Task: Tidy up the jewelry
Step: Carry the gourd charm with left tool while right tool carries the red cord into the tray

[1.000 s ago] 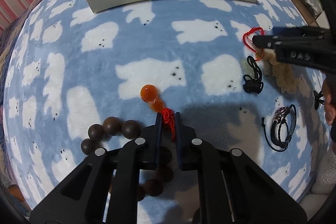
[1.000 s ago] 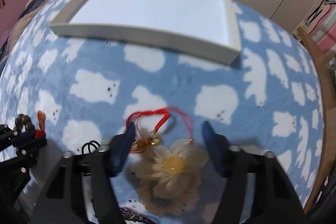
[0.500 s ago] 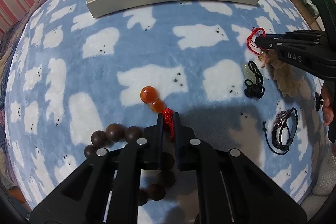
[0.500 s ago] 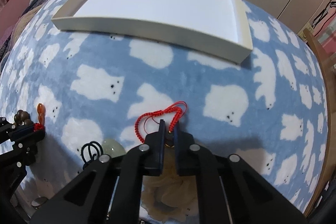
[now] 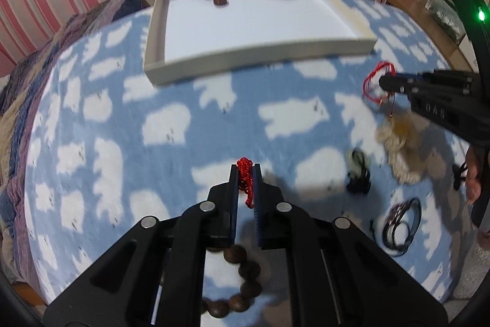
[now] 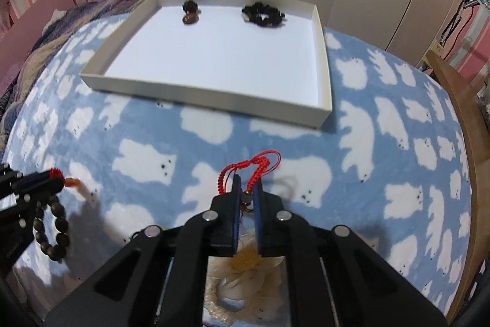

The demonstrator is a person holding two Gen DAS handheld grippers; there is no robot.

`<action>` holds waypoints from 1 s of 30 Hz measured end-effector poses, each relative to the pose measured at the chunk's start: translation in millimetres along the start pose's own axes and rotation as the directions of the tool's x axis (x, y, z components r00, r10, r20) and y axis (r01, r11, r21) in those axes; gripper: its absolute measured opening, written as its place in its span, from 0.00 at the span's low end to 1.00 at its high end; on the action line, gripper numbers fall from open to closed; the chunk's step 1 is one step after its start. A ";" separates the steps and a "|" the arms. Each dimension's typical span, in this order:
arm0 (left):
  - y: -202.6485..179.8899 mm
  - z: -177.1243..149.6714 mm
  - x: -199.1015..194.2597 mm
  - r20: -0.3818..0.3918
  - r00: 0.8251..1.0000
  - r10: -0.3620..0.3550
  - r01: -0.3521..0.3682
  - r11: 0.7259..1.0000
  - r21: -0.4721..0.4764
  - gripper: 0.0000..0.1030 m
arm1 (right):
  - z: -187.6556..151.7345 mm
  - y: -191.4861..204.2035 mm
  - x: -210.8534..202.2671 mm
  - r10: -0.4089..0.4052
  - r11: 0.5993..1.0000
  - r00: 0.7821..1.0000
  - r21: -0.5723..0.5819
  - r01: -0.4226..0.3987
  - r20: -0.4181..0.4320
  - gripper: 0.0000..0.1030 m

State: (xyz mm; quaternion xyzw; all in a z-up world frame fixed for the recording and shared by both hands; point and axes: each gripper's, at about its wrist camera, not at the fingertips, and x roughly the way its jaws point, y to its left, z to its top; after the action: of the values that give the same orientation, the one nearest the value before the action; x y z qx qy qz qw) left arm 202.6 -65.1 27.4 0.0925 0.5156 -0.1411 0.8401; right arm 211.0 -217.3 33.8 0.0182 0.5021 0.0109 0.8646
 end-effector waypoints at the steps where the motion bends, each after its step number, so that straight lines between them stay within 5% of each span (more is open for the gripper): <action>1: -0.3 4.7 -2.1 0.009 1.000 -0.004 0.004 1.000 -0.001 0.06 | 2.1 -0.9 -1.7 0.002 1.000 1.000 0.002 -0.002 0.008 0.07; 9: 19.3 54.8 -14.8 0.087 0.996 -0.027 0.031 0.999 -0.042 0.06 | 30.3 -5.7 -18.1 0.012 1.000 0.997 0.021 -0.014 0.079 0.07; 16: 42.9 123.4 12.6 0.088 0.996 0.004 0.004 0.996 -0.090 0.06 | 86.1 -9.4 -11.1 0.022 0.998 0.990 0.062 -0.030 0.136 0.07; 30: 96.9 229.0 94.8 0.095 0.995 0.018 -0.003 0.988 -0.151 0.06 | 199.3 7.6 86.9 0.114 0.989 0.982 0.079 -0.128 0.153 0.07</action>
State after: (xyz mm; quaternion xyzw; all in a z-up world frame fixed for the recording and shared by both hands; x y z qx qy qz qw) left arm 467.8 -56.0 47.1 0.0245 0.4834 -0.1015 0.8691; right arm 427.1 -210.6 57.4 0.0877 0.4344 0.0399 0.8956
